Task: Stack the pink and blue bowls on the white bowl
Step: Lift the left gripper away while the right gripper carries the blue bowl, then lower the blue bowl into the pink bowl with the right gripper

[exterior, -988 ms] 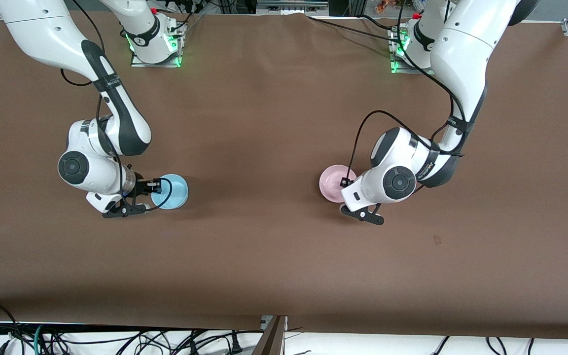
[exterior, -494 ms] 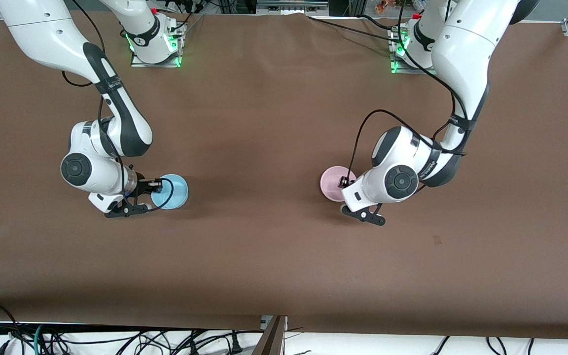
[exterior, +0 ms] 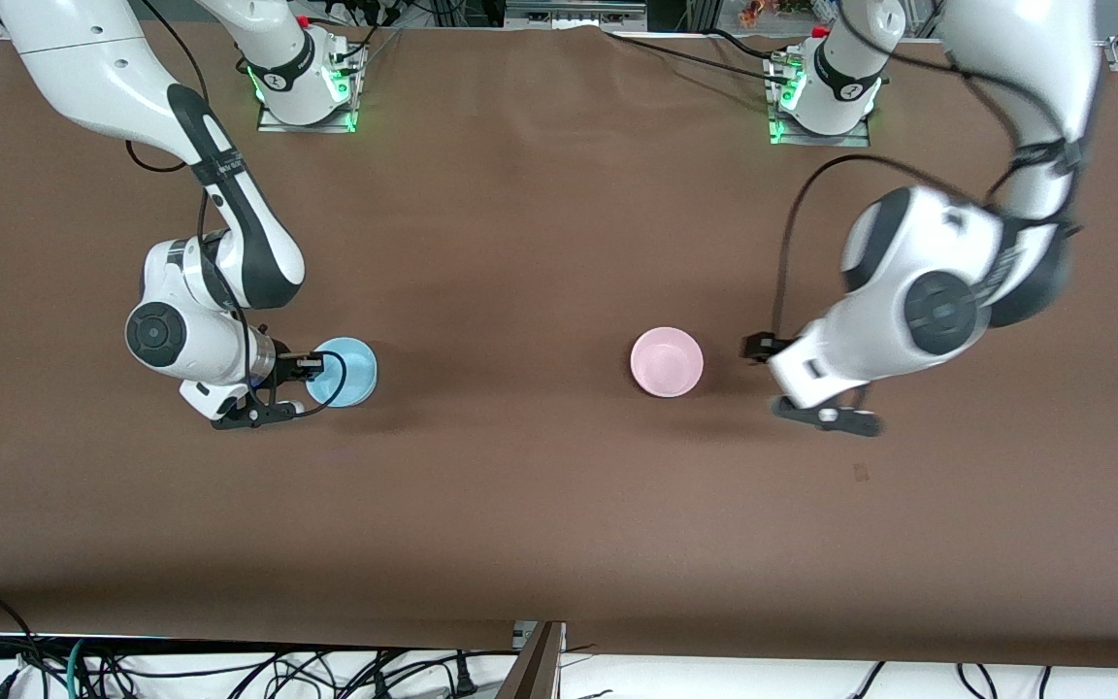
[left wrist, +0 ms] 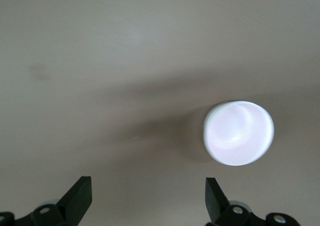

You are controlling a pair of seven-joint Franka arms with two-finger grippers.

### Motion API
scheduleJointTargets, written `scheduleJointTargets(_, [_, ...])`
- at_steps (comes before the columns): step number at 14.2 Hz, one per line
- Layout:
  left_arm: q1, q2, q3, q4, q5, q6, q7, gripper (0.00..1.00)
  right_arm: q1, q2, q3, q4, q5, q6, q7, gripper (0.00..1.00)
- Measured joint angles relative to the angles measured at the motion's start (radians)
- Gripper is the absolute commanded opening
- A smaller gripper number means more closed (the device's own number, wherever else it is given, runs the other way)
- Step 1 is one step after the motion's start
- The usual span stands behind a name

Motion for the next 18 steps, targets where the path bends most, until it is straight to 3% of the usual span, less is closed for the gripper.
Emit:
scheduleJointTargets(6, [0.101, -0.173, 0.002, 0.005, 0.042, -0.063, 0.000, 1.00, 0.163, -0.001, 0.012, 0.210, 0.016, -0.231, 0.337, 0.00])
scheduleJointTargets(11, [0.158, -0.312, 0.000, 0.032, 0.041, -0.246, 0.001, 1.00, 0.339, 0.007, 0.017, 0.282, 0.139, -0.231, 0.649, 0.00])
scheduleJointTargets(16, [0.213, -0.328, -0.002, -0.045, -0.058, -0.230, 0.000, 1.00, 0.520, 0.102, 0.019, 0.425, 0.166, -0.206, 0.952, 0.00])
scheduleJointTargets(18, [0.231, -0.361, -0.008, -0.111, -0.069, -0.187, 0.001, 1.00, 0.577, 0.142, 0.019, 0.456, 0.172, -0.113, 1.032, 0.00])
